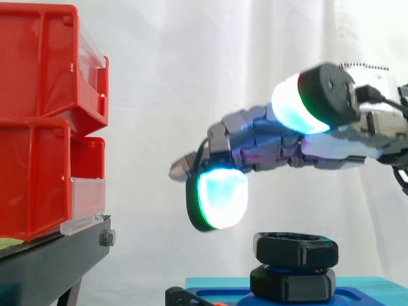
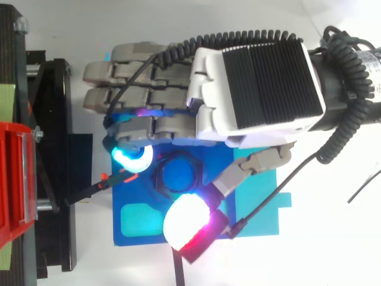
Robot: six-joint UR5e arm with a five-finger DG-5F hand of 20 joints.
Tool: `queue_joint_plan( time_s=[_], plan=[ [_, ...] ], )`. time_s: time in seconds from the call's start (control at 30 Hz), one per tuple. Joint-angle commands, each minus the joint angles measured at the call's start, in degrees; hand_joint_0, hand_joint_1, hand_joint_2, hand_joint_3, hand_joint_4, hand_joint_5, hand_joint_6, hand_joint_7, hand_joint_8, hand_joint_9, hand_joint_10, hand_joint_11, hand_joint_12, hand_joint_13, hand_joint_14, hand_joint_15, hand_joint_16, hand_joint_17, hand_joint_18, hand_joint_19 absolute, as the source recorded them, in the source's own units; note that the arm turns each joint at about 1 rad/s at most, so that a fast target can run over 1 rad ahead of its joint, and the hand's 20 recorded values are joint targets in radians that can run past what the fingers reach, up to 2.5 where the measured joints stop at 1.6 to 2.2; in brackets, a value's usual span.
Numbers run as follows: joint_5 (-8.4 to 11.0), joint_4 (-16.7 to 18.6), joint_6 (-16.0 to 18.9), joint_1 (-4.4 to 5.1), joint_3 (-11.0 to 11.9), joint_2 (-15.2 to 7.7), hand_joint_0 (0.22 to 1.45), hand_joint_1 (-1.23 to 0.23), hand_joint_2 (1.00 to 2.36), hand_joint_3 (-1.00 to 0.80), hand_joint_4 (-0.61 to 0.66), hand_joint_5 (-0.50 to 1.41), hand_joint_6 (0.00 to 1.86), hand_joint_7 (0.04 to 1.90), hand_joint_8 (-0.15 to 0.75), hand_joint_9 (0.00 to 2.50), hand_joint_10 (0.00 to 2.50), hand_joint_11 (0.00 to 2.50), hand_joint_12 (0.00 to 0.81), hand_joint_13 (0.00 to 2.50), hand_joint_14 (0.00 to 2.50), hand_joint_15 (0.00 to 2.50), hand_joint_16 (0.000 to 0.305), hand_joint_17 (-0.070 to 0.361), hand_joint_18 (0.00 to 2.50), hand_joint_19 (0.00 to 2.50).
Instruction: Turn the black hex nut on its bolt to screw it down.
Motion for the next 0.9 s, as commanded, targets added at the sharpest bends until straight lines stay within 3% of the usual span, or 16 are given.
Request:
queue_joint_plan(
  time_s=[0.0, 0.17, 0.57, 0.87],
  plan=[
    [-1.29, 3.39, -0.07, 0.37, 0.2, 0.0, 0.42, -0.15, 1.0, -0.5, 0.33, -0.23, 0.58, 1.17, 0.279, 0.26, 0.01, 0.25, 0.361, 0.22, 0.0, 0.0, 0.059, 0.132, 0.21, 0.16],
    [-1.46, 6.38, -0.07, 0.98, 0.2, 0.0, 0.42, -0.15, 1.0, -0.5, 0.33, -0.22, 0.57, 1.18, 0.28, 0.26, 0.01, 0.25, 0.36, 0.22, 0.0, 0.0, 0.059, 0.133, 0.21, 0.16],
    [-0.15, 4.88, -0.42, 3.62, 0.2, 0.0, 0.42, -0.15, 1.0, -0.5, 0.33, -0.21, 0.54, 1.22, 0.284, 0.27, 0.01, 0.25, 0.361, 0.22, 0.0, 0.0, 0.059, 0.133, 0.22, 0.16],
    [1.44, 3.39, -0.42, 4.85, 0.11, -0.26, 0.43, -0.14, 1.0, -0.5, 0.31, -0.19, 0.5, 1.27, 0.286, 0.29, 0.01, 0.25, 0.362, 0.22, 0.0, 0.0, 0.059, 0.132, 0.22, 0.17]
  ],
)
